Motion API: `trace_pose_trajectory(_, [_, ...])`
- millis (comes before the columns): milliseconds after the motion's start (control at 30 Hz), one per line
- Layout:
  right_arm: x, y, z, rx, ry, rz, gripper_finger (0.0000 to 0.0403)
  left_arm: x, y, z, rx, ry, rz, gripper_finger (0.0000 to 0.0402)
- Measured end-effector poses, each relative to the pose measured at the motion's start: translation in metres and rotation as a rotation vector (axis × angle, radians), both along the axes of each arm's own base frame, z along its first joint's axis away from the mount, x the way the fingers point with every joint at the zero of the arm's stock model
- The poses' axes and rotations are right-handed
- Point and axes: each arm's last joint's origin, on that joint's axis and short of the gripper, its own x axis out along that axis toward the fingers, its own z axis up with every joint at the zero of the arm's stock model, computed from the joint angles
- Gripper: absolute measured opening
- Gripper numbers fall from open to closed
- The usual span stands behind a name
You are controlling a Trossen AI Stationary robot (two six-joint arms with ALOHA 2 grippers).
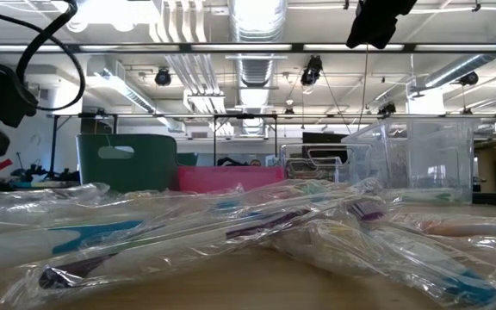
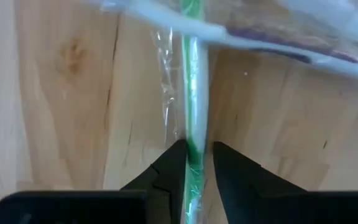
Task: Pick & Place Toothbrushes
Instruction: Put the green toothbrush into the white bin
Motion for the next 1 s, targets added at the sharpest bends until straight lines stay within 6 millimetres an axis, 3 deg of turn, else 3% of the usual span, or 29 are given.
trace_pose_trajectory(200, [0.001,0.0,-0.004,-0.001,-0.001,0.001,0.0008,0.001,-0.001,0.001,0.001,-0.006,-0.011,0.0087])
trace_pose_trajectory(500, [0.001,0.0,-0.009,-0.004,0.013,0.003,0.0008,-0.005,0.004,0.004,0.029,0.025,-0.011,0.0014])
trace_pose_trajectory(633, [0.001,0.0,-0.009,-0.003,0.007,0.003,0.0008,-0.01,0.008,0.008,0.076,0.084,0.003,0.0017])
trace_pose_trajectory(833, [0.001,0.0,-0.009,-0.003,0.005,0.003,0.0008,-0.01,0.009,0.03,0.154,0.158,-0.006,0.0017])
trace_pose_trajectory(1000, [0.001,0.0,-0.009,-0.003,0.004,0.003,0.0008,0.001,0.0,0.058,0.181,0.052,-0.168,0.0012])
